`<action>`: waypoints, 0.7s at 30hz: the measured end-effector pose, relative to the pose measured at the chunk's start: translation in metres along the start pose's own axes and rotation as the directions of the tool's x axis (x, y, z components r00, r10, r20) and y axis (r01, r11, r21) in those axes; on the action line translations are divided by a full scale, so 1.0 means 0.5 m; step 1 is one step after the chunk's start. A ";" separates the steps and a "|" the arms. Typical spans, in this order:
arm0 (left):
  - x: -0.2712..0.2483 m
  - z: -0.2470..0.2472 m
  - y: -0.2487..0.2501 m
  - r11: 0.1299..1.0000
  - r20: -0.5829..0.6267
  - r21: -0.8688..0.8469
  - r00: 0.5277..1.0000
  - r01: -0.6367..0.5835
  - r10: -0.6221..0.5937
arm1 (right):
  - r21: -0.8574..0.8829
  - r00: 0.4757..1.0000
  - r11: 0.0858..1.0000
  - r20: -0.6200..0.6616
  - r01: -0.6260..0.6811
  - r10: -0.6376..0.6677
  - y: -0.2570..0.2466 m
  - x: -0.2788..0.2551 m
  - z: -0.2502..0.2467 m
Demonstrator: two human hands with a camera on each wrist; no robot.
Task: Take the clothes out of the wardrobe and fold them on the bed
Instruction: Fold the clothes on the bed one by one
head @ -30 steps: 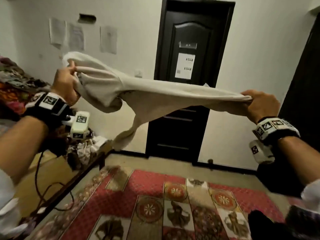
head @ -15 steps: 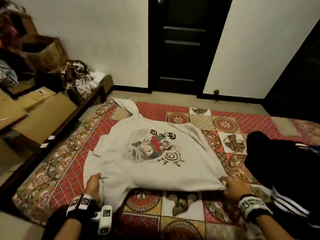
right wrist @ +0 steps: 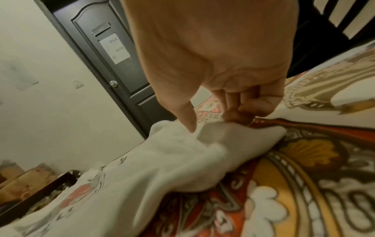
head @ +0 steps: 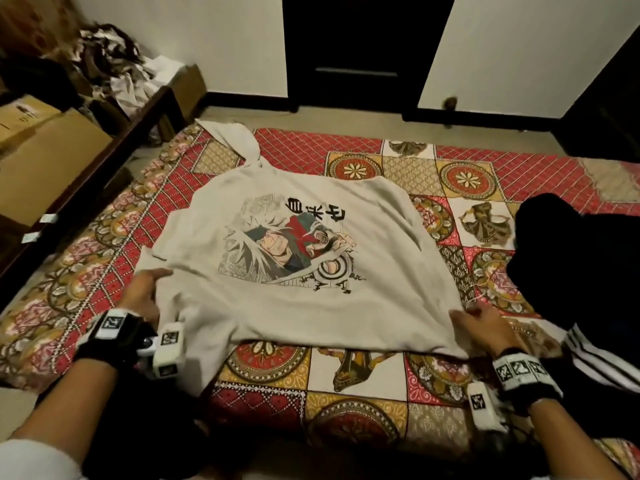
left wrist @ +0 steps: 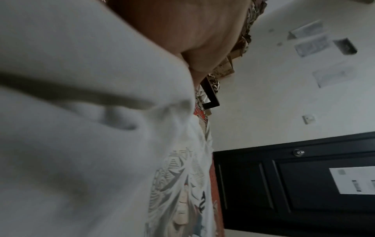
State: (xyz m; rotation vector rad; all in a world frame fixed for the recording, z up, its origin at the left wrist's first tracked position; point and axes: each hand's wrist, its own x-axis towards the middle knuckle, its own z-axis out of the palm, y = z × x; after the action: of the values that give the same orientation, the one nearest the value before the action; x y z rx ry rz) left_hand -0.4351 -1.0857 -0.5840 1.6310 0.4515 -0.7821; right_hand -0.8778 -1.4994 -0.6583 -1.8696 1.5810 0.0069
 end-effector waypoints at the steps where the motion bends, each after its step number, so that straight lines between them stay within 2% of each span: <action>1: -0.005 0.008 0.016 1.000 -0.005 0.016 1.000 -0.012 0.012 | -0.026 1.000 1.000 0.001 -0.008 0.008 0.004 0.010 0.008; 3: 0.000 0.002 0.051 0.996 0.019 0.022 0.996 -0.092 0.091 | -0.069 1.000 0.998 -0.005 0.009 -0.009 -0.010 0.000 0.012; 5: 0.005 -0.012 0.082 0.986 -0.014 0.077 0.988 -0.151 0.152 | -0.087 1.000 0.996 0.002 0.003 -0.003 -0.026 -0.015 0.014; 7: 0.014 -0.035 0.103 0.974 -0.047 0.146 0.982 -0.176 0.184 | -0.101 1.000 0.995 -0.017 -0.011 0.009 -0.042 -0.031 0.008; 9: 0.000 -0.048 0.112 0.958 -0.023 0.210 0.979 -0.194 0.203 | -0.100 1.000 0.995 -0.027 0.004 -0.007 -0.057 -0.040 0.007; 12: -0.030 -0.060 0.112 0.936 0.015 0.309 0.985 -0.170 0.174 | -0.086 0.998 0.996 -0.053 0.031 -0.036 -0.072 -0.048 0.004; 15: -0.053 -0.069 0.114 0.921 0.018 0.364 0.990 -0.137 0.141 | 0.001 0.999 1.000 -0.053 0.004 -0.004 -0.084 -0.063 -0.006; 18: -0.058 -0.069 0.111 0.914 0.017 0.388 0.993 -0.115 0.117 | 0.143 0.998 0.989 -0.018 -0.050 0.053 -0.047 -0.024 0.018; 21: -0.047 -0.066 0.088 0.925 -0.042 0.381 0.999 -0.007 0.025 | 0.284 0.996 0.955 0.061 -0.081 0.066 0.010 0.044 0.051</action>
State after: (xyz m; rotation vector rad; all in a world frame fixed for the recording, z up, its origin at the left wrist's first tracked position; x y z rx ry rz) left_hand -0.4137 -1.0600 -0.5345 2.0154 0.3304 -0.8598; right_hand -0.8662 -1.5066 -0.6895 -1.5736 1.5264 -0.1339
